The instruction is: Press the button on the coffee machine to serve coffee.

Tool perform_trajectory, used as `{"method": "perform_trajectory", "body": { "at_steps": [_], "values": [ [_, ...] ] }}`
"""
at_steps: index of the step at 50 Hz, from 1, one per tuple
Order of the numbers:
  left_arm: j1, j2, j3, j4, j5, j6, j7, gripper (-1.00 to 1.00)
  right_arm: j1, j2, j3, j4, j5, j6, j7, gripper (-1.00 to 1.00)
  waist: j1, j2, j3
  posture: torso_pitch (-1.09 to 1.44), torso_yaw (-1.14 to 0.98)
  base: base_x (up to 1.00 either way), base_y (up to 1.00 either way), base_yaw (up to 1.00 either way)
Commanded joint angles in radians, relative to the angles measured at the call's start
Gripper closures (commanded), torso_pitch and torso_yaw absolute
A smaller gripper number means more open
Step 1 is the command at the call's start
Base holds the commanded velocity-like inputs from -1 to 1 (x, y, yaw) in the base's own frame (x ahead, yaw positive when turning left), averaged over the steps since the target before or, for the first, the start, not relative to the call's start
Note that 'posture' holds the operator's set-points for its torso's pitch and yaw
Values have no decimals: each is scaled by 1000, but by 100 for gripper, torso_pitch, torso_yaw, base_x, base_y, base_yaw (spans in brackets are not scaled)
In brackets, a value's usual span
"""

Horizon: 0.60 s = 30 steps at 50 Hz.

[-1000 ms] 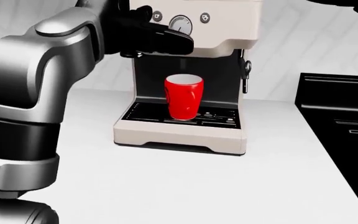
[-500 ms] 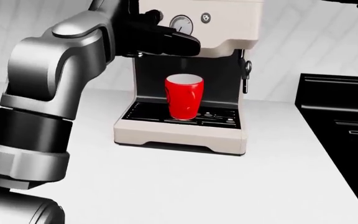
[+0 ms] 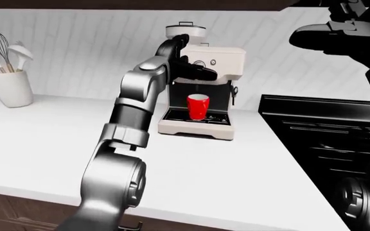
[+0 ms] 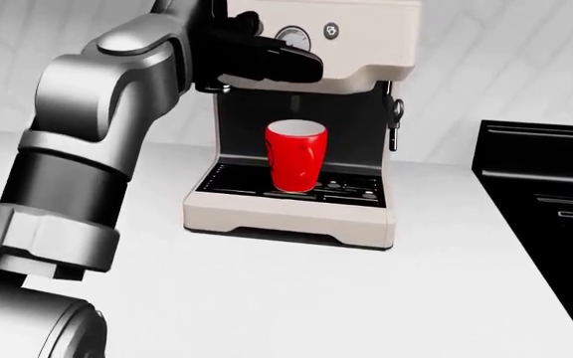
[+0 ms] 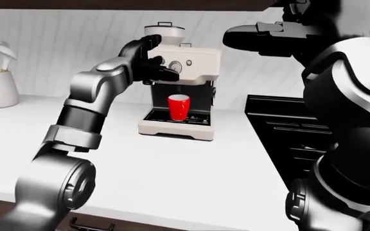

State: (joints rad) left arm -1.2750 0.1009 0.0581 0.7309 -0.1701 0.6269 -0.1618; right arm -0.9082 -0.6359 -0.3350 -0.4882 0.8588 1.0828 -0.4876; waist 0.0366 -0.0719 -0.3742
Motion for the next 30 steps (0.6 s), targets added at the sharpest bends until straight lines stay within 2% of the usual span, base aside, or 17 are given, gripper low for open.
{"method": "perform_trajectory", "body": {
  "at_steps": [1,11,30],
  "values": [
    [-46,9,8,-11,1,-51,-1,-100,-25,-10,-9,-2,-3,-21,-3,-100,0,-4,-2,-62,0,0,0,0],
    [-90,6,15,136,12,-150,-8,-100,-18,-20,-16,-1,7,-30,-5,-100,1,-8,-2,-62,0,0,0,0],
    [-144,1,27,272,2,-246,-16,-100,-23,-43,-19,4,40,-38,-26,-100,-2,-11,-2,-62,0,0,0,0]
  ]
}}
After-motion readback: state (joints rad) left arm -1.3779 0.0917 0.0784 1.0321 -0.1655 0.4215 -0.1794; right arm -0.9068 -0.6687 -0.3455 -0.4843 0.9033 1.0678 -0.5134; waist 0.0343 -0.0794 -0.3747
